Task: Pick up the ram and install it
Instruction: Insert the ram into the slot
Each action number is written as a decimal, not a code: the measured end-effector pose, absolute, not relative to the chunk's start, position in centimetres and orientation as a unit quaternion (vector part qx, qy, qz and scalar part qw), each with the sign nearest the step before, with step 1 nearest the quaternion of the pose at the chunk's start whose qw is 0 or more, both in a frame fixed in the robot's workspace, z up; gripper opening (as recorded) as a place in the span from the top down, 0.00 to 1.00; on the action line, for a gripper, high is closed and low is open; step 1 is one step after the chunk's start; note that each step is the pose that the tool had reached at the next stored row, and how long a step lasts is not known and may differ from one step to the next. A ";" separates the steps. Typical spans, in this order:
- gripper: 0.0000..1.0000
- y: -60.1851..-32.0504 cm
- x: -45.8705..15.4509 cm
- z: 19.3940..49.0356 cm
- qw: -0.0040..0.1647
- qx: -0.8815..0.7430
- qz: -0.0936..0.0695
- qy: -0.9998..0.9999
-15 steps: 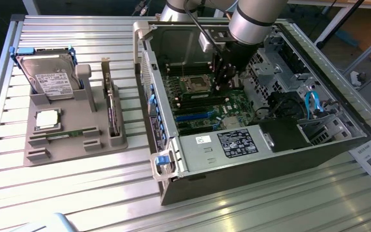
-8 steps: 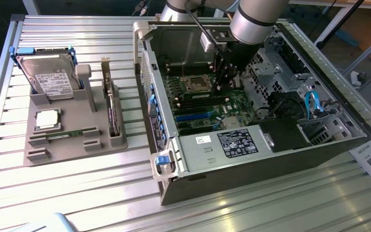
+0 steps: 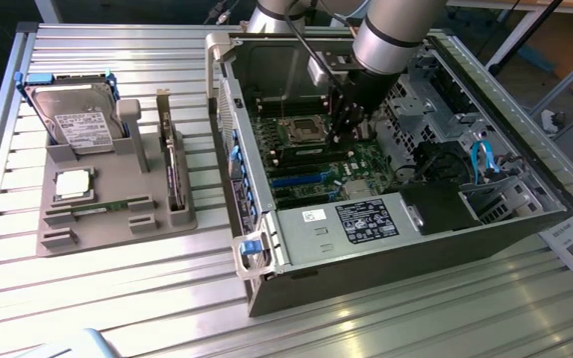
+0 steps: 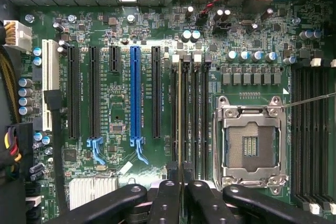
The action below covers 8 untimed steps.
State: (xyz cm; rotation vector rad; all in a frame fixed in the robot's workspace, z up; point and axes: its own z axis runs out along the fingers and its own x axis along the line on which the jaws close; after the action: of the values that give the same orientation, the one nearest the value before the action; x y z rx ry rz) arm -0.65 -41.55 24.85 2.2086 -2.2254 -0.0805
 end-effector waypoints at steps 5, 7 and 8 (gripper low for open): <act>0.88 -41.6 -0.6 24.5 0.003 0.704 -0.026 -0.710; 0.88 -41.6 -0.6 24.5 0.003 0.704 -0.026 -0.710; 0.88 -41.6 -0.6 24.5 0.003 0.704 -0.026 -0.710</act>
State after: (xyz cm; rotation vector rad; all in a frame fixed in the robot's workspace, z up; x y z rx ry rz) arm -0.65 -41.55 24.54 2.2085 -2.2253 -0.0804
